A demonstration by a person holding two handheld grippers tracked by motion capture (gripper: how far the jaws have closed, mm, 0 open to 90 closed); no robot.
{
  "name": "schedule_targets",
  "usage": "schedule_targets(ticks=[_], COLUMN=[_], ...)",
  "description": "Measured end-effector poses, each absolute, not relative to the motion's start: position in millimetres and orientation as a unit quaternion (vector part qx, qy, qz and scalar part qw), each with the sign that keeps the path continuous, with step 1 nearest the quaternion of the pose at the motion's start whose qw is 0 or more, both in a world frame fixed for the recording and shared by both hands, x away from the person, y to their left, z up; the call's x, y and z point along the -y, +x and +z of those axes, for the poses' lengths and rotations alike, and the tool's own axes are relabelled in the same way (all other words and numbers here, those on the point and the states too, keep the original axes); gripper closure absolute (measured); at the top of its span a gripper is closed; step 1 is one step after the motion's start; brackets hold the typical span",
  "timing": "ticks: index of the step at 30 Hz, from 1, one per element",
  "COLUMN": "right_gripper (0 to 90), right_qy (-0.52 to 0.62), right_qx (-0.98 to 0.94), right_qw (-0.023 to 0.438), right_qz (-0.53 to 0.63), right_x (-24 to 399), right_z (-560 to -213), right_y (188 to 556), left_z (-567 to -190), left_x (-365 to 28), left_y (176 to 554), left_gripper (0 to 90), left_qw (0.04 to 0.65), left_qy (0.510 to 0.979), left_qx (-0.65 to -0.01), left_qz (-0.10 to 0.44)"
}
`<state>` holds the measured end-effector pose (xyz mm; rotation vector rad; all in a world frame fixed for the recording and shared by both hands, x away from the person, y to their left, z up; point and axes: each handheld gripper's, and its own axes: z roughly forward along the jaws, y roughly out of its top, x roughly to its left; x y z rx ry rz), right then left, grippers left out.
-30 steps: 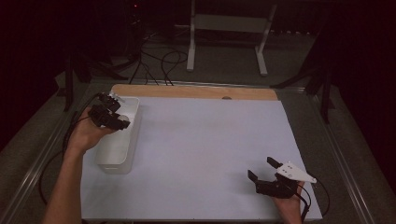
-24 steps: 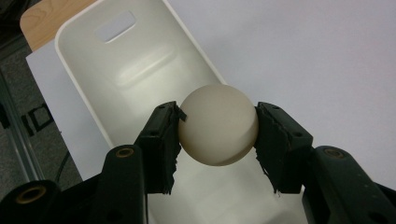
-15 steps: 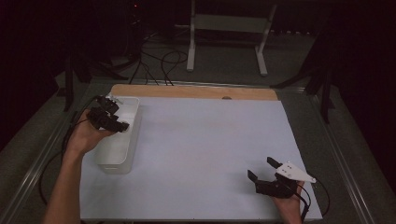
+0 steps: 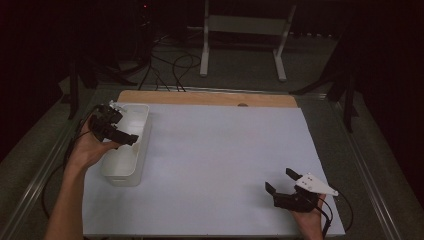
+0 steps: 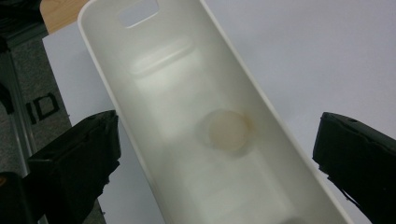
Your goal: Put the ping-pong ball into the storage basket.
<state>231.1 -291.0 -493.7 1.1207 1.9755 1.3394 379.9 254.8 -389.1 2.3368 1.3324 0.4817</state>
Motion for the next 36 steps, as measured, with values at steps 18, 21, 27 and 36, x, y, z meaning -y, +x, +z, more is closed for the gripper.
schedule_targets(ticks=[18, 21, 27, 36], right_gripper=[7.6, 7.6, 7.6, 7.6], right_qy=[0.412, 0.412, 0.412, 0.412], right_qx=[-0.725, -0.724, -0.724, -0.723], right_qw=[0.249, 0.249, 0.250, 0.250], right_qz=[0.493, 0.493, 0.494, 0.495], right_x=[290.9, 290.9, 291.5, 291.6], right_z=[-493.9, -493.8, -493.7, -493.5], right_y=[231.1, 230.9, 230.6, 230.3], left_z=[-395.1, -396.1, -398.8, -405.8], left_x=[-257.7, -257.0, -255.9, -252.3], left_y=[364.0, 360.6, 356.3, 346.3], left_gripper=[0.5, 0.4, 0.3, 0.2], left_qw=[0.255, 0.268, 0.288, 0.316], left_qy=[0.831, 0.829, 0.825, 0.816], left_qx=[-0.455, -0.447, -0.440, -0.432], left_qz=[0.194, 0.201, 0.208, 0.220])
